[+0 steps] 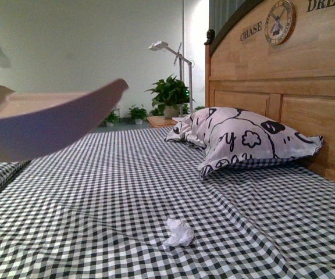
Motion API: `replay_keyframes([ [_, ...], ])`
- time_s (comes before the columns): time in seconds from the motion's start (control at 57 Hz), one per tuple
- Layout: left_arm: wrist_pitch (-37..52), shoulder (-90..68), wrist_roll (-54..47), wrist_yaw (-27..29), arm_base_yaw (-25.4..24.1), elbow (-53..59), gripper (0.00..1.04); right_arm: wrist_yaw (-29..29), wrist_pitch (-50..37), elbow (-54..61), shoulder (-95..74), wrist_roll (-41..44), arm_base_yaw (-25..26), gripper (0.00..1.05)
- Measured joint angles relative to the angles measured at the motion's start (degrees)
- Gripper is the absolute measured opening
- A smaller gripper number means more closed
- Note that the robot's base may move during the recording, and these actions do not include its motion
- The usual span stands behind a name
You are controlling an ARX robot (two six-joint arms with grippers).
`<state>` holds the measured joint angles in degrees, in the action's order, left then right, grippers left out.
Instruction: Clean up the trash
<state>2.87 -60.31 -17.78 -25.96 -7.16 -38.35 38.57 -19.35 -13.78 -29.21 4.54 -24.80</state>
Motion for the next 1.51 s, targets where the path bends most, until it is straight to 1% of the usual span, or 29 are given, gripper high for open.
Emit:
replay_keyframes([
  [0.14,-6.34,-6.93,-9.18,-1.03,2.21,-3.26,0.28,0.0,0.0,0.0,0.0,0.0,0.0,0.2],
  [0.228,-7.67,-10.16,-15.19,-0.22,4.0,-3.3,0.28,0.0,0.0,0.0,0.0,0.0,0.0,0.2],
  [0.333,-7.28,-13.94,-21.94,0.37,4.94,-3.3,0.28,0.02,0.0,0.0,0.0,0.0,0.0,0.2],
  [0.473,-5.62,-18.14,-27.43,0.92,4.92,-3.3,0.28,0.0,0.0,0.0,0.0,0.0,0.0,0.2],
  [0.561,-4.33,-20.63,-28.13,0.42,4.92,-3.3,0.28,0.0,0.0,0.0,0.0,0.0,0.0,0.2],
  [0.789,-4.33,-23.69,-28.5,-1.29,4.98,-4.66,0.28,0.0,0.0,0.0,0.0,0.0,0.0,0.2],
  [1.017,-7.13,-24.94,-29.51,-2.49,3.5,-5.7,0.28,0.0,0.0,0.0,0.0,0.0,0.0,0.2],
  [1.262,-7.78,-25.31,-30.4,-2.62,1.6,-5.97,0.28,0.02,0.0,0.0,0.0,0.0,0.0,0.2],
  [1.508,-7.15,-26.01,-30.14,-2.8,2.12,-5.97,0.28,0.0,0.0,0.0,0.0,0.0,0.0,0.2],
])
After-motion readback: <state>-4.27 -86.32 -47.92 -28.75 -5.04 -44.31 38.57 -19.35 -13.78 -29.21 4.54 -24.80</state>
